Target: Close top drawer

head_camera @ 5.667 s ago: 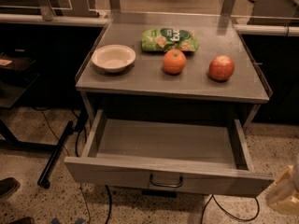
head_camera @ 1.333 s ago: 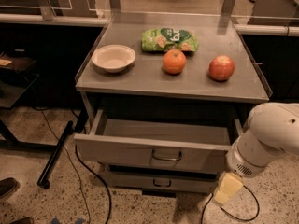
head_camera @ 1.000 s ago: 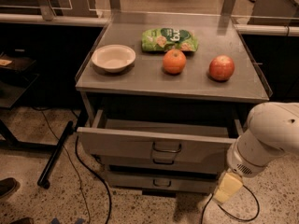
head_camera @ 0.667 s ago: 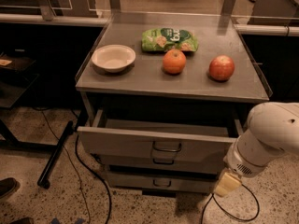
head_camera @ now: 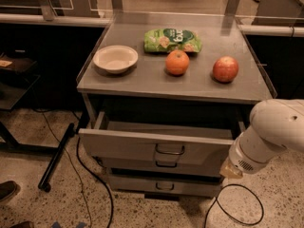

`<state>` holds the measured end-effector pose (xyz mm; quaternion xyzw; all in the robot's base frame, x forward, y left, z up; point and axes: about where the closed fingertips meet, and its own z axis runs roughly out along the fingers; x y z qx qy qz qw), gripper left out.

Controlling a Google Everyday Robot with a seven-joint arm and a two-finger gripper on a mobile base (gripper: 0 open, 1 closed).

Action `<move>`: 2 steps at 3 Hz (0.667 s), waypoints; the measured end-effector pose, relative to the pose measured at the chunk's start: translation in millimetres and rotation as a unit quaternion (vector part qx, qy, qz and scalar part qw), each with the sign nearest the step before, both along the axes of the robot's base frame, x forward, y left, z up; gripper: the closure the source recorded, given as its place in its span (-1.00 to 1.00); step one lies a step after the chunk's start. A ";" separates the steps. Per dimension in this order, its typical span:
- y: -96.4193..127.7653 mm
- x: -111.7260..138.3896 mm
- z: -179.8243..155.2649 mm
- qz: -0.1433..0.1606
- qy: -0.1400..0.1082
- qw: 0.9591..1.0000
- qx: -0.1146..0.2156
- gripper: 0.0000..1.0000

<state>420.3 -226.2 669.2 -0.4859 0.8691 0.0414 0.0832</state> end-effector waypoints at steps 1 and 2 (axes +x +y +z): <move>1.6 21.9 3.2 -0.008 -0.027 1.000 -0.008 1.00; -0.4 40.5 2.8 -0.020 -0.056 0.998 -0.022 1.00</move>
Offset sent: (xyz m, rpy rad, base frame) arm 0.0639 -0.0038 0.0019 -0.0751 -0.1812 -0.0748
